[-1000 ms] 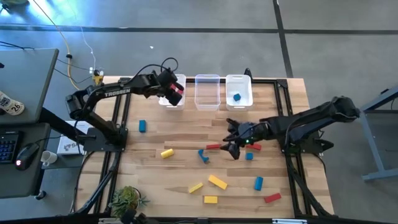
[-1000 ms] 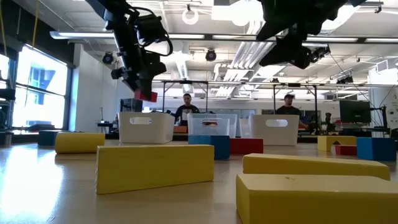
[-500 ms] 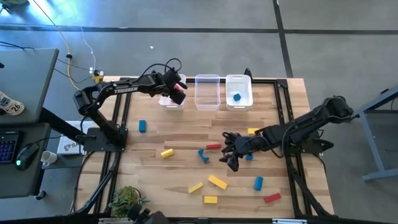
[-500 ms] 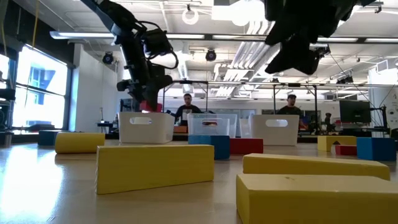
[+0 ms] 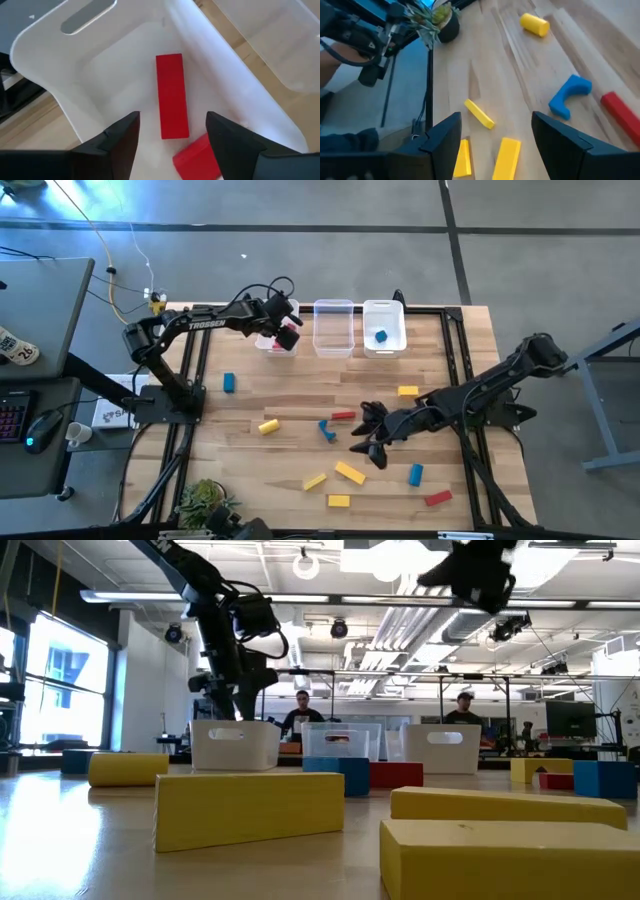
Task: Sort & place blocks by color
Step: Put the yellow block into the transparent bin
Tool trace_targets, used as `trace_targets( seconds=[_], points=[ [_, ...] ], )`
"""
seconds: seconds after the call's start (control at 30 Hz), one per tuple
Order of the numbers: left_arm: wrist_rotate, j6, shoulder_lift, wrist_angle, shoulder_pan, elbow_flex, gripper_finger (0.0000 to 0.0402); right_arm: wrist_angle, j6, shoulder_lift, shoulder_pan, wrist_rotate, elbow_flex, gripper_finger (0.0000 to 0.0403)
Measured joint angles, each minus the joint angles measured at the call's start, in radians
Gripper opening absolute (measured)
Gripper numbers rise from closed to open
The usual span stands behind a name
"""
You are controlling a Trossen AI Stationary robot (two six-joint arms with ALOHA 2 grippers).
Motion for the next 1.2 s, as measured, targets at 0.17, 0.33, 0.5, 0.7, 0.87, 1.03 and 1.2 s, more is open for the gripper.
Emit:
trace_targets(
  seconds=[0.17, 0.33, 0.5, 0.7, 0.87, 1.03, 1.2],
  points=[
    [0.023, 0.032, -0.003, -0.002, 0.000, 0.000, 0.0217, -0.243, -0.039, 0.038, 0.016, 0.069, 0.153, 0.0229],
    [0.025, 0.033, -0.003, -0.005, -0.002, 0.000, 0.0216, -0.458, -0.015, 0.150, 0.018, 0.071, 0.295, 0.0229],
    [0.025, 0.035, -0.003, -0.005, -0.003, 0.000, 0.0217, -0.538, -0.005, 0.272, 0.027, 0.009, 0.374, 0.0229],
    [0.020, 0.041, -0.004, -0.005, -0.003, 0.000, 0.0218, -0.556, 0.023, 0.389, 0.050, -0.032, 0.409, 0.0229],
    [0.019, 0.041, -0.004, -0.004, -0.003, 0.000, 0.0219, -0.565, 0.074, 0.455, 0.071, -0.043, 0.411, 0.0229],
    [0.017, 0.040, -0.004, -0.004, -0.003, 0.000, 0.0219, -0.555, 0.096, 0.497, 0.084, -0.048, 0.410, 0.0229],
    [0.013, 0.040, -0.004, -0.003, -0.003, 0.000, 0.0219, -0.525, 0.093, 0.525, 0.084, -0.044, 0.410, 0.0229]
  ],
)
